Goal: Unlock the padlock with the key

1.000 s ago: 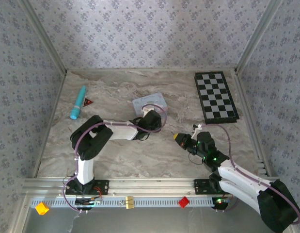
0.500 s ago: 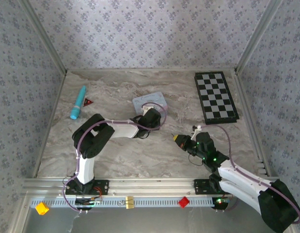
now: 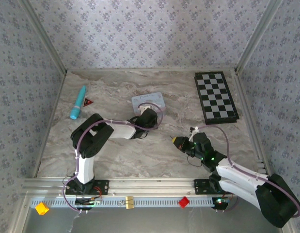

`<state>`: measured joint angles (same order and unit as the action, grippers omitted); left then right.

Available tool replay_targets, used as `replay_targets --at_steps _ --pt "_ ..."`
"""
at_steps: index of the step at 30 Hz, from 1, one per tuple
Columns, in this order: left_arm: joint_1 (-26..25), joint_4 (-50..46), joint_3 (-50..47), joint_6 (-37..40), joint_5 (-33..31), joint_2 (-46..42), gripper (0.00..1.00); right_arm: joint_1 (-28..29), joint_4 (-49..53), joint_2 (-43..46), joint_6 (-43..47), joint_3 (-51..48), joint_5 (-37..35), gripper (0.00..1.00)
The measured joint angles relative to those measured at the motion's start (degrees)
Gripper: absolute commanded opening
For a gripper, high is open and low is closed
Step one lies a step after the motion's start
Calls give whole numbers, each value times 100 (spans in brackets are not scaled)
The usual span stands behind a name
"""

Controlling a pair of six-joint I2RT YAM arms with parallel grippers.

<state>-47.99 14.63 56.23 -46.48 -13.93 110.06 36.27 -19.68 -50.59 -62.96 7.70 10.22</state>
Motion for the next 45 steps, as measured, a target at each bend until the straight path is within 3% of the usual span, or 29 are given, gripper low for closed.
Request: replay_targets --at_steps 6,14,29,45 --pt "0 -212 -487 -238 293 -610 13 129 -522 -763 -68 35 33 0" --pt "0 -393 -1117 -1016 1016 -1543 10 308 -2105 -2404 -483 313 321 0" --pt "236 332 -1810 -2522 2068 -1838 8 625 -5228 -4636 -1279 407 531 0" --pt "343 1370 -2192 -3235 2363 -1858 7 457 -5840 -4756 -1569 413 896 0"
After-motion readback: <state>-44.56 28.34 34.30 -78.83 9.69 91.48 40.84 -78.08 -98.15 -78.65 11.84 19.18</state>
